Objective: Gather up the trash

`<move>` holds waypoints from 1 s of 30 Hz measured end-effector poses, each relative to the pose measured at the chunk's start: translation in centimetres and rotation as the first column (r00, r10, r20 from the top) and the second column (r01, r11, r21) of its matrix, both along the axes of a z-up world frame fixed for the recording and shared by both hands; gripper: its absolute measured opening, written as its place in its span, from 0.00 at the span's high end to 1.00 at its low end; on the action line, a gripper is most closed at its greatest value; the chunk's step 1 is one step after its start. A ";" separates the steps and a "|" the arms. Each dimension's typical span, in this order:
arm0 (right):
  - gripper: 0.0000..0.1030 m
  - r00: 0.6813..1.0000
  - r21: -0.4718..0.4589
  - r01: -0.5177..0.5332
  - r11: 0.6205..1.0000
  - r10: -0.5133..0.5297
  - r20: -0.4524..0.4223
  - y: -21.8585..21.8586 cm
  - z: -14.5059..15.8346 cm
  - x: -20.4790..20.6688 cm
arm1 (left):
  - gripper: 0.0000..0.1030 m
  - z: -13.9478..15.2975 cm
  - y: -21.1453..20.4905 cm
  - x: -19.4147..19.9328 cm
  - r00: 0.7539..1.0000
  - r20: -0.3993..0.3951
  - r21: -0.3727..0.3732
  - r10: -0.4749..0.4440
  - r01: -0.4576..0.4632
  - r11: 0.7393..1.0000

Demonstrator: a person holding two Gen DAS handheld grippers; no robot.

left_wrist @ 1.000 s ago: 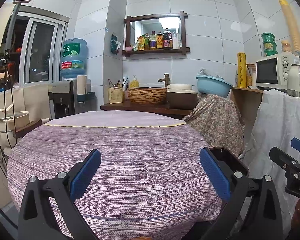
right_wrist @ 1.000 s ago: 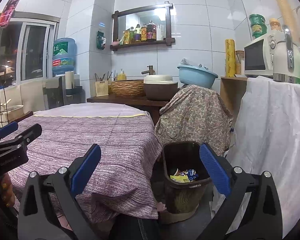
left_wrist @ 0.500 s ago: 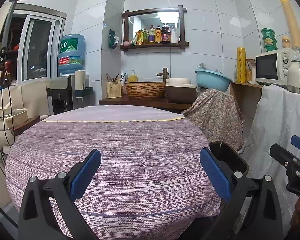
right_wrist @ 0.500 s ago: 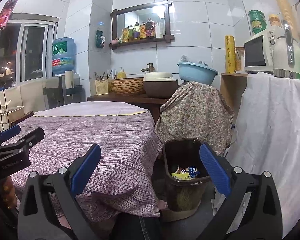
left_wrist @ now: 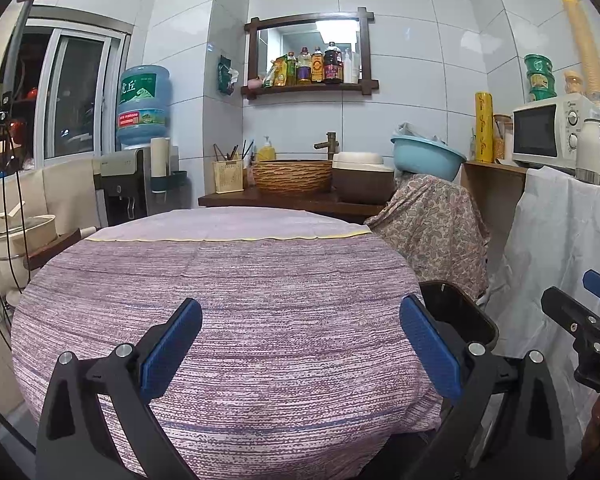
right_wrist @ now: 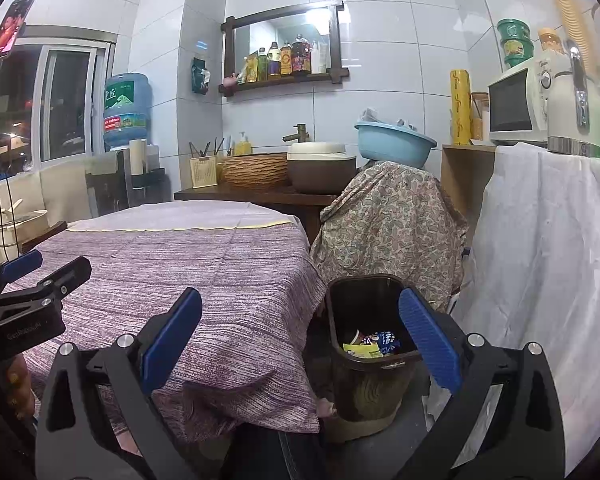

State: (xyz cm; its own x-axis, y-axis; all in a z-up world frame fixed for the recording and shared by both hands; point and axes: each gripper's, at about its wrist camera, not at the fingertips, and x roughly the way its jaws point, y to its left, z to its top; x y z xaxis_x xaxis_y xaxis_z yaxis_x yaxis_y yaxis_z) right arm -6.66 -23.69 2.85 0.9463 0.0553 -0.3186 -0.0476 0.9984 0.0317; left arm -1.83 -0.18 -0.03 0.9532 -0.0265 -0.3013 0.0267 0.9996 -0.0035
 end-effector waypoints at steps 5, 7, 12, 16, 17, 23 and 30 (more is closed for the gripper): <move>0.05 1.000 0.001 0.000 1.000 0.000 -0.001 0.1 -0.1 -0.1 | 0.05 -0.1 -0.1 -0.1 1.000 0.000 0.000 0.000 0.000 1.000; 0.05 1.000 0.002 -0.001 1.000 0.001 -0.002 0.0 -0.1 0.0 | 0.05 -0.1 -0.1 -0.1 1.000 0.000 0.000 -0.001 0.001 1.000; 0.05 1.000 0.003 -0.001 1.000 0.001 -0.003 -0.1 -0.1 -0.1 | 0.05 -0.1 -0.1 -0.1 1.000 0.000 0.001 0.000 0.000 1.000; 0.05 1.000 0.003 -0.003 1.000 0.003 -0.004 -0.1 -0.1 0.0 | 0.05 -0.1 -0.1 0.0 1.000 -0.001 0.000 0.001 -0.001 1.000; 0.05 1.000 0.003 -0.003 1.000 0.003 -0.004 -0.1 0.0 0.0 | 0.05 -0.1 -0.1 0.0 1.000 -0.001 0.000 0.000 0.000 1.000; 0.05 1.000 0.002 -0.002 1.000 0.002 -0.005 -0.1 0.0 0.0 | 0.05 -0.1 -0.1 0.0 1.000 -0.003 -0.001 0.000 0.000 1.000; 0.05 1.000 0.003 -0.003 1.000 0.003 -0.008 0.0 -0.1 0.1 | 0.05 -0.2 -0.1 0.0 1.000 -0.003 -0.008 -0.014 0.014 1.000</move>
